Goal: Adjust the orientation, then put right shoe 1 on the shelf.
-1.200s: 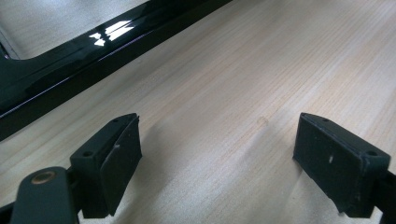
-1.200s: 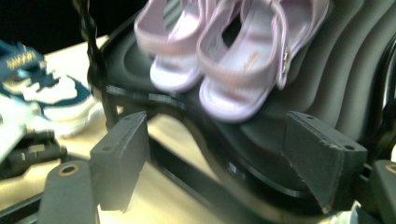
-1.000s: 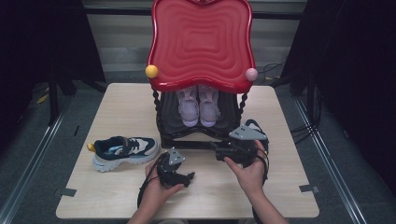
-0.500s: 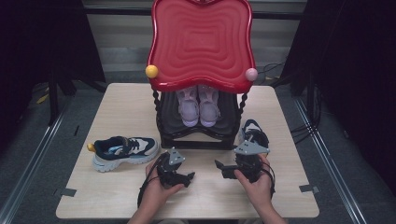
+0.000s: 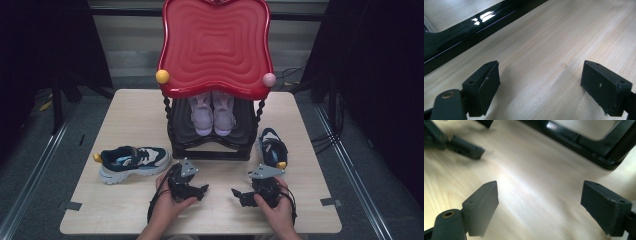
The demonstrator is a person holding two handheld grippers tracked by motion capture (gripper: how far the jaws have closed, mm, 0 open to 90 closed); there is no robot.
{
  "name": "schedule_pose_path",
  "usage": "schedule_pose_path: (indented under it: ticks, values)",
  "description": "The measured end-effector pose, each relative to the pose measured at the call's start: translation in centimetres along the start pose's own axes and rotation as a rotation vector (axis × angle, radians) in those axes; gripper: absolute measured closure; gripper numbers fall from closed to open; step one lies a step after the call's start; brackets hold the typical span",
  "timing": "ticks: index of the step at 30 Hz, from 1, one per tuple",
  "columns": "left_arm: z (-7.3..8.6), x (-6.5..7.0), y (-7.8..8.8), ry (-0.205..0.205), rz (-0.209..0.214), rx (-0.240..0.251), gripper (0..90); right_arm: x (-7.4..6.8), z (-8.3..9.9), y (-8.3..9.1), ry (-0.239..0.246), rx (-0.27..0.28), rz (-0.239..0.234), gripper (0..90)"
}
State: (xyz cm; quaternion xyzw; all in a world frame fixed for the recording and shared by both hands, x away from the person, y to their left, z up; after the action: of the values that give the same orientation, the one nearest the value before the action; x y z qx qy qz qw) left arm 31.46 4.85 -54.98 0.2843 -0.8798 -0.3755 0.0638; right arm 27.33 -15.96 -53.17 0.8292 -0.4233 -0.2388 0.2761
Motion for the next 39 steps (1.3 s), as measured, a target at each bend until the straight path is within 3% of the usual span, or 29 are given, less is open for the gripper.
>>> schedule_pose_path:
  ticks: [9, 15, 22, 39]
  values:
    - [0.0, 0.0, 0.0, -0.001, 0.002, 0.004, 14.9, -0.5, 1.6, -0.8, 0.017, -0.066, -0.053, 14.3]
    - [0.0, 0.0, 0.0, 0.001, 0.002, 0.003, 14.8, -0.5, 1.8, -0.6, 0.039, -0.07, -0.079, 14.2]
    - [0.0, 0.0, 0.0, -0.002, 0.002, 0.004, 14.8, -0.3, 2.0, -0.8, 0.088, -0.06, -0.061, 13.2]
    - [0.0, 0.1, 0.0, 0.006, 0.008, 0.008, 14.4, -0.2, 1.9, -0.9, 0.103, -0.061, -0.083, 11.9]
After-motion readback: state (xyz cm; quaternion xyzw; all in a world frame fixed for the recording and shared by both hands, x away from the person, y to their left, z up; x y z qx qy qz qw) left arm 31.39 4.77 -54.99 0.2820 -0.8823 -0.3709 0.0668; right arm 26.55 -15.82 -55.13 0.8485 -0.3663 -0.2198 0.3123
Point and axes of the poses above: each handheld gripper's, and its own axes: y roughly backward along the jaws, z roughly out of its underside, x roughly to its right, the point moved 6 cm from there along -y, roughly forward along the jaws, and after that the axes turned 9 degrees about -y, right-handed, at the moved point
